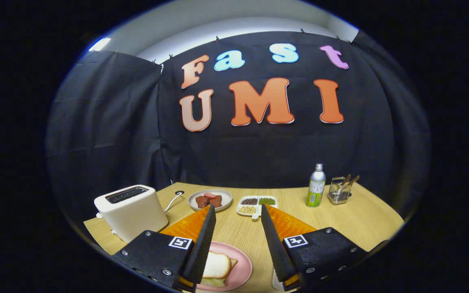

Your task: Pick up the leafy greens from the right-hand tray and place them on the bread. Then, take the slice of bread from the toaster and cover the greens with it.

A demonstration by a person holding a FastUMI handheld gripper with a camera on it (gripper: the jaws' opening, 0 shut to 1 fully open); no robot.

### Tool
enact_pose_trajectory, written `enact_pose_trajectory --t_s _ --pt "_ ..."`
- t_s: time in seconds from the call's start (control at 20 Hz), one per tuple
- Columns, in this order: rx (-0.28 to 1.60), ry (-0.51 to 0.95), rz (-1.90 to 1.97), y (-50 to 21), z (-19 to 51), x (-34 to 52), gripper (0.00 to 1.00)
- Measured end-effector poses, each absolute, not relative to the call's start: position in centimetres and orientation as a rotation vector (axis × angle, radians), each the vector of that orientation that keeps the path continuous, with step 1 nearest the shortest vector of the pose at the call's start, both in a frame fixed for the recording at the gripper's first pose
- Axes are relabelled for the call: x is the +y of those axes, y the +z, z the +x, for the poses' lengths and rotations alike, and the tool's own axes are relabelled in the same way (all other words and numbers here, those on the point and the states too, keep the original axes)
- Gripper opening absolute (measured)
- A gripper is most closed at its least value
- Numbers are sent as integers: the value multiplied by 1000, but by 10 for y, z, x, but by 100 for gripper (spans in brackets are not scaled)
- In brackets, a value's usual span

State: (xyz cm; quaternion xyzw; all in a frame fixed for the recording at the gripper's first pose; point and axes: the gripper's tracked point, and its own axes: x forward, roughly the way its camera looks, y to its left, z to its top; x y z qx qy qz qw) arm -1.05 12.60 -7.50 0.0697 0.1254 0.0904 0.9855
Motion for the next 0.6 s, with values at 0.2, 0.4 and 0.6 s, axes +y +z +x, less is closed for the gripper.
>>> enact_pose_trajectory --t_s 0.2,0.4,0.6 --pt "144 149 135 -47 -12 120 83" --pt "83 142 121 -37 -9 119 91" --pt "53 142 104 -33 -8 121 92"
